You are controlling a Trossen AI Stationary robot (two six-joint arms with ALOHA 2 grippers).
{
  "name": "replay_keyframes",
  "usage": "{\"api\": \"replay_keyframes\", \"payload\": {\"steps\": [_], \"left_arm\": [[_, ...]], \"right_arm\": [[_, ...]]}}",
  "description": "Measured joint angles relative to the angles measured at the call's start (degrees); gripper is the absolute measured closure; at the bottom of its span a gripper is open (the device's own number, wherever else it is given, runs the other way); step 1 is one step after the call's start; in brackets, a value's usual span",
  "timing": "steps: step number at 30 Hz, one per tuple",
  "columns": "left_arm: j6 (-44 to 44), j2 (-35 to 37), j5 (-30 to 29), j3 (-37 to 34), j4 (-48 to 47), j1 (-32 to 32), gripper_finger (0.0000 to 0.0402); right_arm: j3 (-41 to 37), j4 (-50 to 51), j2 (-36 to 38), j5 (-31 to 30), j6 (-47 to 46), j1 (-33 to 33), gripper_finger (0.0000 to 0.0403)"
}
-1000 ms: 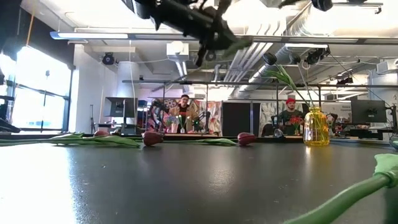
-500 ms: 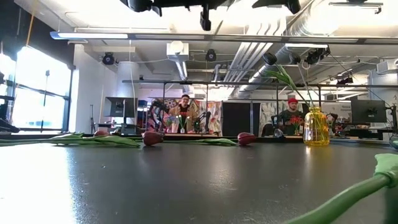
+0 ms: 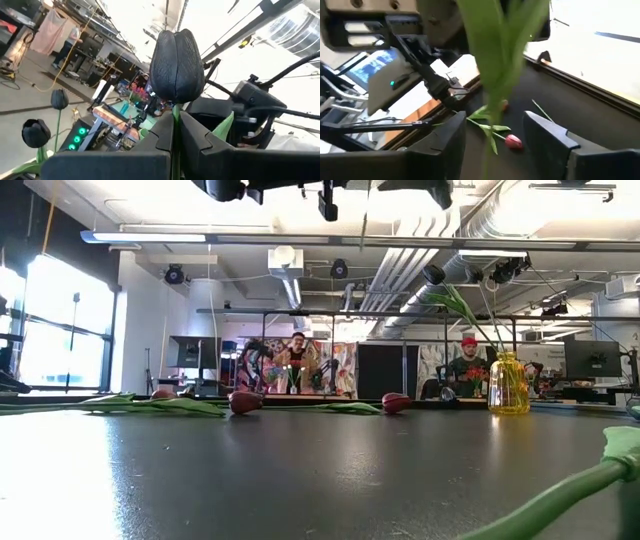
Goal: Sort flowers into vase by color
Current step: Put the left black flower into the yellow vase
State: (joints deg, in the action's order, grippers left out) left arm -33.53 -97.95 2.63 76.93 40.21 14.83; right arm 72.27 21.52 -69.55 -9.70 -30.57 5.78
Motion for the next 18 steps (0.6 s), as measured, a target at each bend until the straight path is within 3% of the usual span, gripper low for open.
{"api": "replay_keyframes", "payload": {"steps": [6, 15, 18], "left_arm": [[0.14, 0.00, -0.08, 0.00, 0.00, -0.11, 0.0401], [0.21, 0.00, 0.20, 0.00, -0.05, -0.94, 0.0385], [1.19, 0.00, 0.25, 0.00, -0.11, -1.12, 0.0380]], "right_arm": [[0.00, -2.11, -1.08, 1.17, 0.62, -0.03, 0.0262], [0.00, -1.88, -1.03, 0.69, 0.64, 0.24, 0.0390], [0.00, -1.15, -1.03, -0.82, 0.15, 0.24, 0.0393]]}}
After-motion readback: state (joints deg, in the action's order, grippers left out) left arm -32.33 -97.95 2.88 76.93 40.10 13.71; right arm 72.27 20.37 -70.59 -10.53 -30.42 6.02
